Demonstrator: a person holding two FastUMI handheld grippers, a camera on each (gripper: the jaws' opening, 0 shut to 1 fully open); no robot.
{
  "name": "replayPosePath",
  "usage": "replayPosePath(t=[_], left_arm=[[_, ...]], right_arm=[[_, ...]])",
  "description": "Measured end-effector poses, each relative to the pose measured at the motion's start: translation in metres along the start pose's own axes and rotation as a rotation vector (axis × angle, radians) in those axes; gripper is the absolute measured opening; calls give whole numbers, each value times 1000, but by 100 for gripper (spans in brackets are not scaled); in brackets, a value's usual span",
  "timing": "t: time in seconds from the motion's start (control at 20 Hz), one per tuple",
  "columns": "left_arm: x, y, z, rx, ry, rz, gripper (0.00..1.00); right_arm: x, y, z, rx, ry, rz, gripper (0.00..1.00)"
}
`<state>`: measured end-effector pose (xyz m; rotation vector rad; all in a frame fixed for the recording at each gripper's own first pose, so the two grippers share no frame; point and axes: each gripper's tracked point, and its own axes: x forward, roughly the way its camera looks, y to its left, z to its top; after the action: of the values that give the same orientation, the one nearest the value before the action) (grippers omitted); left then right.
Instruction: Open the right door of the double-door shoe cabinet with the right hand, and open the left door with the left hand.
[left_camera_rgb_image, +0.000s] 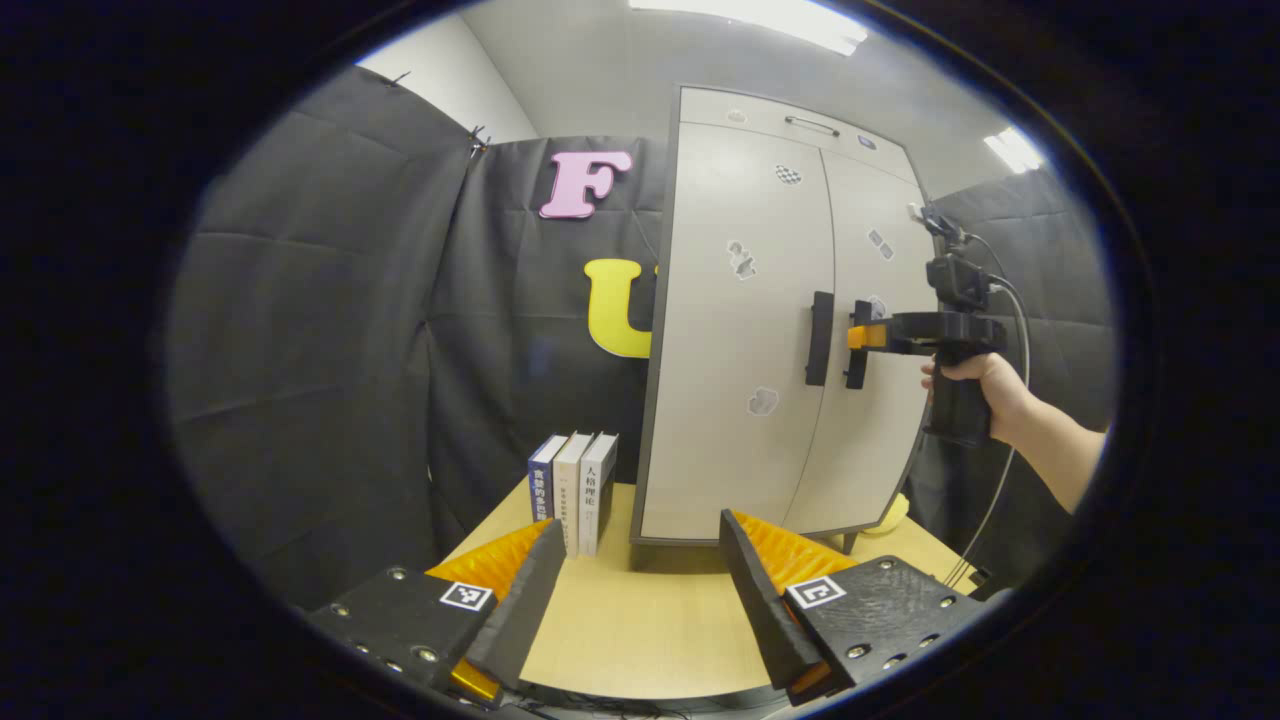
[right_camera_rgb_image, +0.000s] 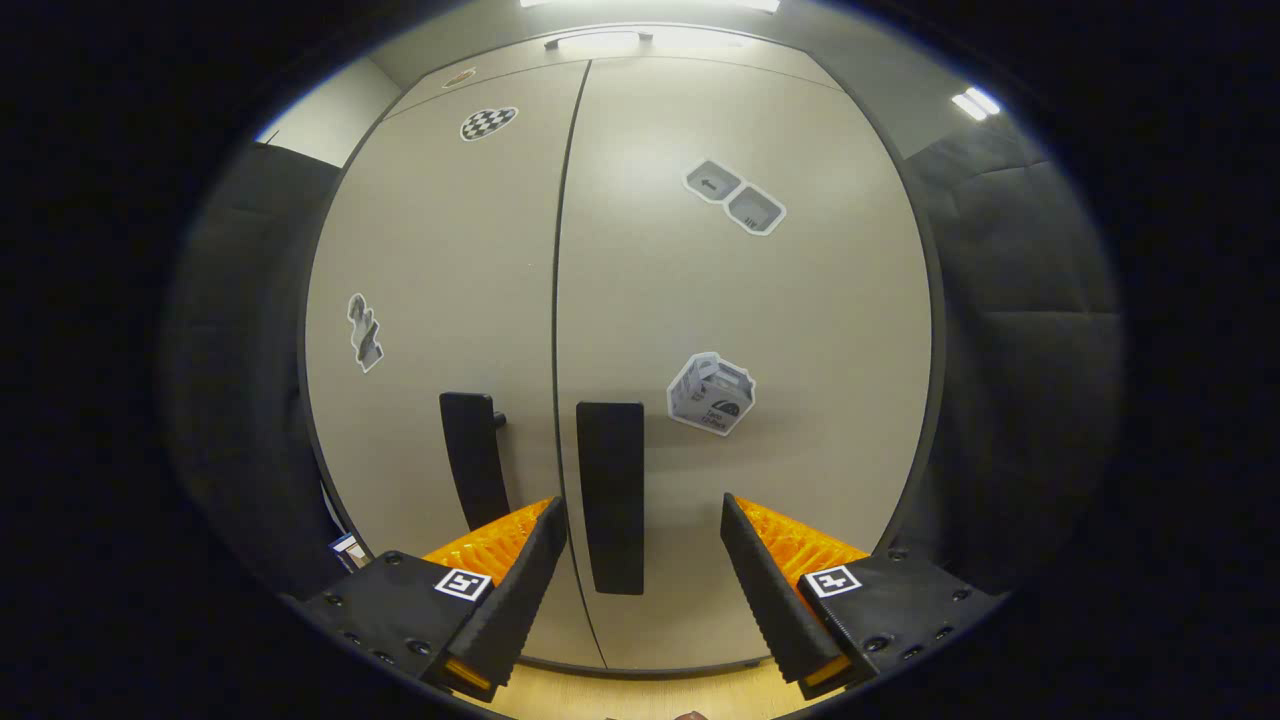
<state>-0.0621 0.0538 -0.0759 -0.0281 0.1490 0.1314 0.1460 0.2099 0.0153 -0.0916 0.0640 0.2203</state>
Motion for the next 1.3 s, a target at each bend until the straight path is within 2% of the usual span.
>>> replayPosePath(t=[0.2,0.25,0.3,0.35,0.5,0.55,0.6,0.65,0.7,0.9,1.0,1.3], left_arm=[[-2,3,0,8,0,14,91],[-3,4,-3,7,2,18,91],[-3,6,-4,4,5,24,91],[-4,7,-7,-1,9,29,91],[-6,12,-10,-18,18,41,91],[-7,13,-10,-23,17,43,91],[-7,13,-8,-26,16,44,91],[-8,12,-9,-28,15,44,91],[-8,13,-9,-27,17,44,91],[-4,6,-15,-26,36,21,91],[-1,0,-20,-28,53,-3,91],[13,-26,-23,-15,69,-60,91]], right_arm=[[15,6,-2,4,18,5,96],[17,6,0,9,17,1,92],[20,6,1,13,16,0,79],[25,6,1,13,20,3,76],[27,11,0,31,30,18,39],[26,10,-2,28,37,18,34],[26,9,-2,31,28,18,37],[26,10,-1,35,27,24,30],[25,10,-2,34,23,32,30],[25,11,-3,22,27,84,6],[22,11,-3,2,22,89,9],[9,10,-5,-16,-5,121,9]])
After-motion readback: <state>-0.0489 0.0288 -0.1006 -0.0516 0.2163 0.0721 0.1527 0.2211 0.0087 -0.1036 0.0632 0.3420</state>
